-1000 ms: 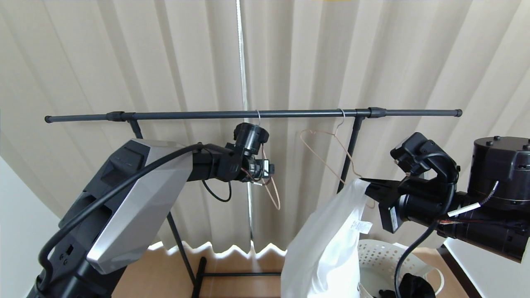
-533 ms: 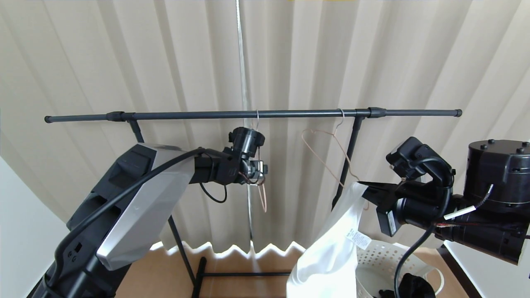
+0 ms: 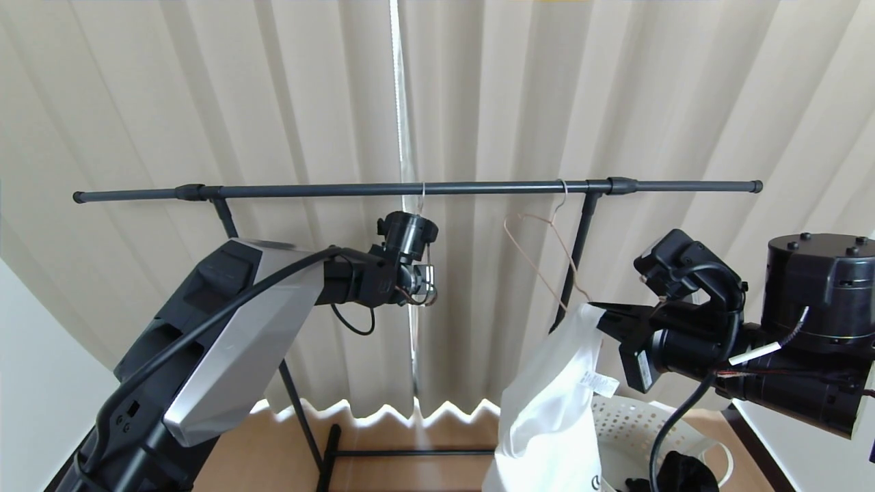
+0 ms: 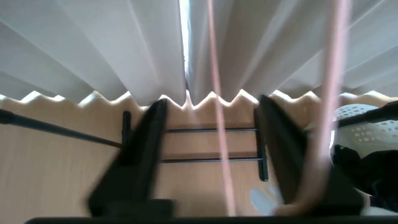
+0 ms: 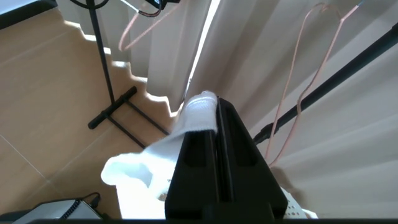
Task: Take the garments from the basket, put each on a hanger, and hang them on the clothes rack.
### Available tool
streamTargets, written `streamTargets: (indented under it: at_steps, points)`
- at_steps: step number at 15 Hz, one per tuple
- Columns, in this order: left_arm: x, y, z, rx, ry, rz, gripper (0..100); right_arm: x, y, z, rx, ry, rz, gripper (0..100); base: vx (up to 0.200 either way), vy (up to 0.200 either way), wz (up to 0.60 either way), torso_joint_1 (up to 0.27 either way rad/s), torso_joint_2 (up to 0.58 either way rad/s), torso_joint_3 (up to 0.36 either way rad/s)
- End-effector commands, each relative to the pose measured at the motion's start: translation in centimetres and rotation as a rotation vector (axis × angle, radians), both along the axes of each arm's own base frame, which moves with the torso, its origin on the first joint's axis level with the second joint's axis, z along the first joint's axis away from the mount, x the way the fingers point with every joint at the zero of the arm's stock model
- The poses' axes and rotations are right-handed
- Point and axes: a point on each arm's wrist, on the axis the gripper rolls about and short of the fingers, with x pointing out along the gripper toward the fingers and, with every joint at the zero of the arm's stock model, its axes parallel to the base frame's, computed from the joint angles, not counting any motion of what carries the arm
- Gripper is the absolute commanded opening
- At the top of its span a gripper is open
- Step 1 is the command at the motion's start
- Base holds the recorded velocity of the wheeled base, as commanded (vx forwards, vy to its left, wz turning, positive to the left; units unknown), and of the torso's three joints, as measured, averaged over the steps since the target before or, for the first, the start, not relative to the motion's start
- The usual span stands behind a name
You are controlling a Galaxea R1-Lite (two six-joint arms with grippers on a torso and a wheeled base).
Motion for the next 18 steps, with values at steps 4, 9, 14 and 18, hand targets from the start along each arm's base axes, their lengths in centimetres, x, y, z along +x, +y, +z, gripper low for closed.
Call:
streamTargets:
  at_steps: [4, 9, 14, 18]
  points:
    - [-0.1, 0.0, 0.3, -0.001, -0.006, 0.003, 0, -0.1, 0.0, -0.2, -0.003, 0.005, 0.003, 0, 0.0, 0.0, 0.0, 0.0, 0.0, 0.0]
    - [-0.3, 0.0, 1.6, -0.012, -0.03, 0.004, 0, -0.2, 0.1, -0.2, -0.005, 0.006, 0.01, 0, 0.0, 0.0, 0.0, 0.0, 0.0, 0.0]
    - [-1.6, -1.3, 3.7, -0.032, -0.063, -0.031, 0, -0.2, 0.2, -0.2, -0.004, 0.005, 0.01, 0, 0.0, 0.0, 0.0, 0.0, 0.0, 0.0]
    - [-2.7, -2.3, 5.2, -0.031, -0.09, -0.035, 0, -0.2, 0.1, -0.1, -0.002, 0.001, 0.008, 0, 0.0, 0.0, 0.0, 0.0, 0.0, 0.0]
